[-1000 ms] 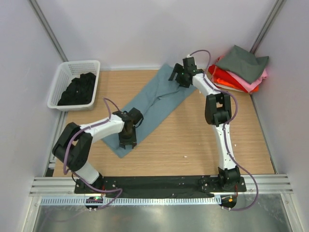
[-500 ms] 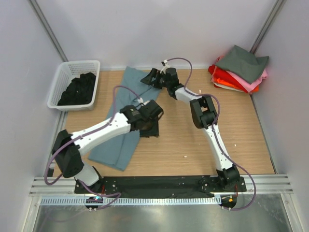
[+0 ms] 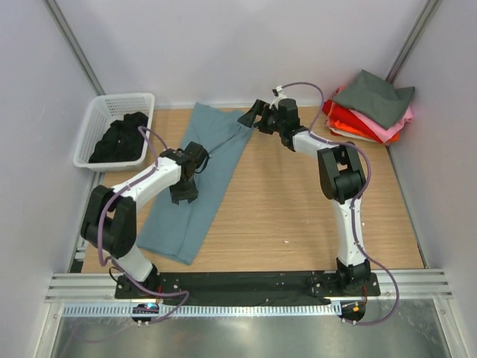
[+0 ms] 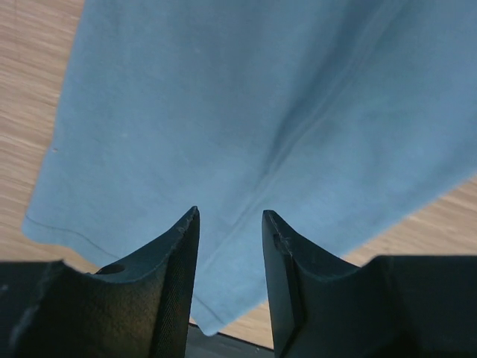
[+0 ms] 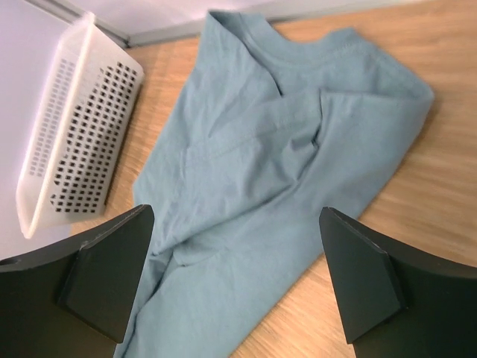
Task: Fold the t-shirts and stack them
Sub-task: Fold the tshirt
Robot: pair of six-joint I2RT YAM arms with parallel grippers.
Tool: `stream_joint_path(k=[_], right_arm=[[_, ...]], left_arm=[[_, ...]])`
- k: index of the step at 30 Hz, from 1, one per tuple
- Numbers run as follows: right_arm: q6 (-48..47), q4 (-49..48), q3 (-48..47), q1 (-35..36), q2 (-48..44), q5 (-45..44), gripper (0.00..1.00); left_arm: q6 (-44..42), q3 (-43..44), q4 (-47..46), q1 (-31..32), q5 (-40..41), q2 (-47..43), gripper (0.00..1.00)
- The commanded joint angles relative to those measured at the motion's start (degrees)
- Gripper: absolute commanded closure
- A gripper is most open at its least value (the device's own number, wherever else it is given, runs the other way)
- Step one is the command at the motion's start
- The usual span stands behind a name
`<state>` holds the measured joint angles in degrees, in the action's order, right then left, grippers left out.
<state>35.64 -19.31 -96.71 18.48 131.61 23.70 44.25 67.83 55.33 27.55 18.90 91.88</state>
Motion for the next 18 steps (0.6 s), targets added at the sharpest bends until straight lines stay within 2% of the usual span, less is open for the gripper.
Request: stream_joint_path(k=[1,7,11,15,18], right_arm=[[-1.1,4.26,-0.75,0.86,0.48,-0.24,0.01],[-2.68,16.84,-9.54,0.86,6.02,-3.22,0.0],[-1.45,18.96,-13.15,0.94,8.92,-3.31,0.09],[-3.38,26.85,-17.37,0.86,10.86,-4.71,0.15],[-2.6,27.13,-18.69,0.94,12.26,-3.41,0.2]], left_arm=[[-1.79,-1.65,-2.42,-2.59,3.52,3.47,0.6],[-1.97,-2.09,-3.82,-3.82,3.08,8.32,0.62],[-1.71,-2.53,-4.18,-3.82,1.67,8.67,0.63],[-1.62,-4.11,-3.83,-3.82,2.02,7.45,0.63],[-1.27,-6.65,-4.35,-3.73,0.63,6.65,0.63]])
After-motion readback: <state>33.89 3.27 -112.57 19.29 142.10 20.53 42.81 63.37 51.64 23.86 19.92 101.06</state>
